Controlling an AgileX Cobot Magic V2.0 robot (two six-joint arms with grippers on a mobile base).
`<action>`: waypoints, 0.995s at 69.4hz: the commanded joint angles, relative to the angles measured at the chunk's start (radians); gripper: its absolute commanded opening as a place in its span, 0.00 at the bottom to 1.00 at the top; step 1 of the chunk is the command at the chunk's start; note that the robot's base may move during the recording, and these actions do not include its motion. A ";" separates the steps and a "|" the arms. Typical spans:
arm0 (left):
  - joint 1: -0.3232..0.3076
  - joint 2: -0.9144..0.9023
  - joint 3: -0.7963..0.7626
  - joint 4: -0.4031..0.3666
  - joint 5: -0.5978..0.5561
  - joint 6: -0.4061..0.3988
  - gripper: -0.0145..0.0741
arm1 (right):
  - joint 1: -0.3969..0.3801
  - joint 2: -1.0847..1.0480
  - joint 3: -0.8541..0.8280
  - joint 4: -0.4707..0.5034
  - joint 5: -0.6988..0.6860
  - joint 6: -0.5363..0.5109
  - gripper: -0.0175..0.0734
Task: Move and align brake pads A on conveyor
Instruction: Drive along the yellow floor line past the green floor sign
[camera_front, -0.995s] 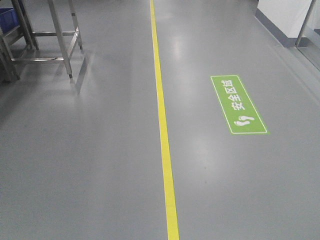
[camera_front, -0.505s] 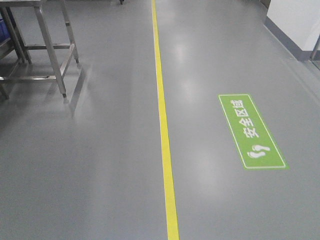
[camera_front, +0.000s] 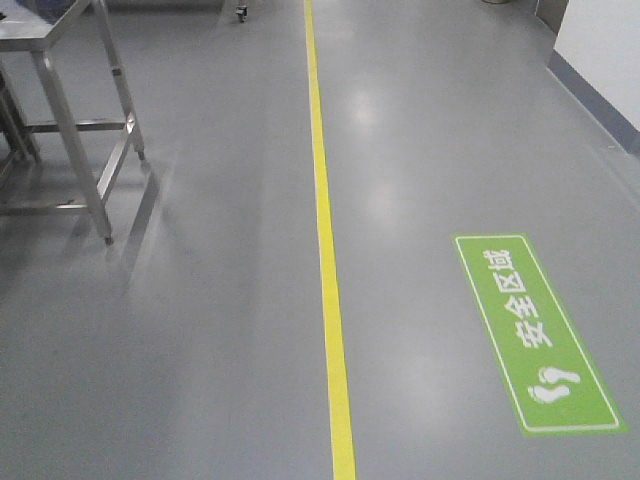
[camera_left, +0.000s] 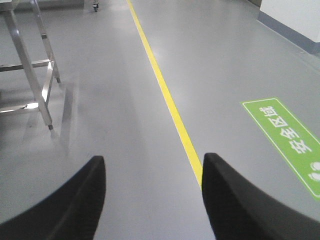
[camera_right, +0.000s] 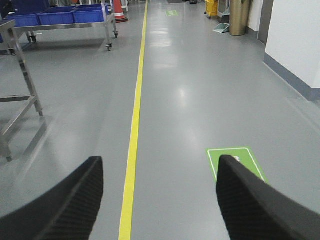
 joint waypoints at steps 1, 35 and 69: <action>-0.001 0.013 -0.027 -0.012 -0.077 -0.004 0.61 | -0.002 0.009 -0.028 -0.005 -0.071 -0.007 0.71; -0.001 0.013 -0.027 -0.012 -0.077 -0.004 0.61 | -0.002 0.009 -0.028 -0.005 -0.071 -0.007 0.71; -0.001 0.013 -0.027 -0.012 -0.076 -0.004 0.61 | -0.002 0.009 -0.028 -0.005 -0.071 -0.007 0.71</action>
